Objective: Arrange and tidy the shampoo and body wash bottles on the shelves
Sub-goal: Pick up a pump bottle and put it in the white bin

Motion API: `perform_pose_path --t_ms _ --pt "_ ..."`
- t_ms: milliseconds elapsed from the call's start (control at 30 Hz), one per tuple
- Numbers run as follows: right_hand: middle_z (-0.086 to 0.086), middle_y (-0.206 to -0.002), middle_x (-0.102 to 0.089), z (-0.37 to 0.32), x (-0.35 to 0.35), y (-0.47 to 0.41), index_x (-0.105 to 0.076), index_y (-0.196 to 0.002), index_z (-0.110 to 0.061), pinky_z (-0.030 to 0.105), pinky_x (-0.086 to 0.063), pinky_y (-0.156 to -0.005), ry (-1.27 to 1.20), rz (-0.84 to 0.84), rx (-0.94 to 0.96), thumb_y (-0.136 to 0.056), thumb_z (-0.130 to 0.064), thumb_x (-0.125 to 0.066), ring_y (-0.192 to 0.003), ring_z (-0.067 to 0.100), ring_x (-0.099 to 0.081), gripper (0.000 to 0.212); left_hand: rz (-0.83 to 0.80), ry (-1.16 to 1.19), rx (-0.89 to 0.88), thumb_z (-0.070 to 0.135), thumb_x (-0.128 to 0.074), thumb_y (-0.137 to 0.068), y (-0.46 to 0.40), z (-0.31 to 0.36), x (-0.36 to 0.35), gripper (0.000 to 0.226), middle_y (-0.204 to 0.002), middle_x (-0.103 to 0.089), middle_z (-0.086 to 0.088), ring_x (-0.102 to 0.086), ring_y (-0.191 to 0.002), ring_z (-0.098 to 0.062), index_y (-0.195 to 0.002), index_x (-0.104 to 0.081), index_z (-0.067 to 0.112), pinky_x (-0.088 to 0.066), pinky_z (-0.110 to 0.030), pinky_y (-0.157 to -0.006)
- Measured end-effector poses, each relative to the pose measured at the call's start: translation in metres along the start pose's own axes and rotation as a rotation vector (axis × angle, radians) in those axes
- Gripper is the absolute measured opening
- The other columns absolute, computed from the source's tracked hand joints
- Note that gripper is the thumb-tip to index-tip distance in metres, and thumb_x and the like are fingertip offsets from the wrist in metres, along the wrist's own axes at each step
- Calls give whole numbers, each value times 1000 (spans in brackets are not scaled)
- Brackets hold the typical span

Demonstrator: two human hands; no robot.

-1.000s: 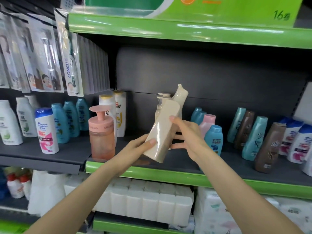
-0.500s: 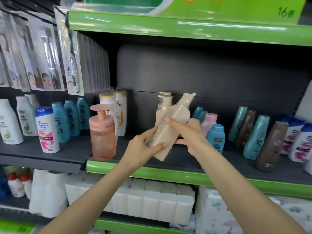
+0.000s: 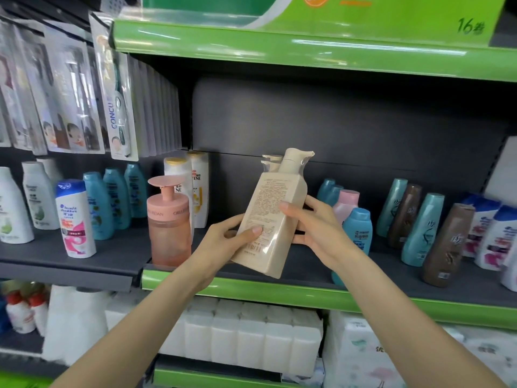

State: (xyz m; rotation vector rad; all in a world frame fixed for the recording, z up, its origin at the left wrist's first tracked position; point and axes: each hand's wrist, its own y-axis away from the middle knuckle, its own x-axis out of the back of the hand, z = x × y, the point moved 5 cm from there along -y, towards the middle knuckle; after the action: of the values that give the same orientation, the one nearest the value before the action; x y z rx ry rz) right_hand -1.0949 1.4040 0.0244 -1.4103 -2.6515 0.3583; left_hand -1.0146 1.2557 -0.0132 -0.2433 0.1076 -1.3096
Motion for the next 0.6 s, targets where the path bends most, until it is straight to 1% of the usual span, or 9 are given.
perform_pose_path --t_ms 100,167,233,300,367,500,567,600 --pt "5 -109 -71 -5 2 -1 -54 -131 -23 43 -58 -81 66 -4 40 -86 -16 -67 -99 19 -69 48 111 -16 -92 21 -73 -77 2 2 3 41 -92 -73 6 -68 -84 -8 -116 -61 32 -53 -19 -66" --pt "5 -107 -71 -6 5 -1 -49 -137 -27 40 -59 -75 86 -10 33 -85 -12 -68 -95 17 -70 57 160 -96 -132 22 -77 -72 2 3 6 51 -98 -69 6 -67 -85 -8 -113 -54 42 -55 -23 -66" --pt "8 -109 -69 -6 6 -2 -46 -139 -28 37 -60 -70 74 -28 36 -82 -8 -69 -95 16 -70 64 165 -176 -157 24 -80 -69 1 1 6 59 -102 -65 7 -64 -93 -11 -110 -48 52 -56 -31 -75" --pt "8 -111 -67 -5 7 -1 -45 -139 -29 36 -59 -71 59 -30 56 -80 -5 -71 -98 16 -69 69 149 -215 -174 25 -81 -69 0 -1 7 65 -103 -65 8 -62 -98 -12 -111 -43 56 -56 -35 -81" --pt "6 -113 -66 -3 7 -2 -45 -139 -30 38 -59 -74 46 -18 76 -78 -3 -72 -100 14 -68 72 137 -250 -189 22 -81 -70 -2 -1 7 71 -105 -63 10 -61 -100 -10 -113 -39 59 -55 -33 -81" --pt "3 -112 -66 -3 7 -3 -48 -128 -39 39 -59 -78 30 -19 102 -77 0 -73 -102 13 -67 69 130 -288 -232 18 -79 -71 -4 2 5 76 -105 -61 20 -57 -102 -3 -119 -34 57 -50 -17 -75" --pt "2 -111 -67 -4 7 -3 -49 -126 -39 40 -59 -77 51 -16 110 -76 -1 -74 -103 14 -66 68 127 -281 -235 18 -78 -72 -5 2 4 76 -106 -61 21 -56 -104 -1 -121 -34 55 -49 -16 -74" --pt "2 -111 -67 -5 8 -3 -50 -126 -38 40 -59 -76 75 -2 111 -75 -3 -75 -103 14 -66 67 125 -275 -234 18 -78 -73 -5 1 4 75 -107 -61 21 -56 -105 -1 -122 -34 54 -50 -18 -77"
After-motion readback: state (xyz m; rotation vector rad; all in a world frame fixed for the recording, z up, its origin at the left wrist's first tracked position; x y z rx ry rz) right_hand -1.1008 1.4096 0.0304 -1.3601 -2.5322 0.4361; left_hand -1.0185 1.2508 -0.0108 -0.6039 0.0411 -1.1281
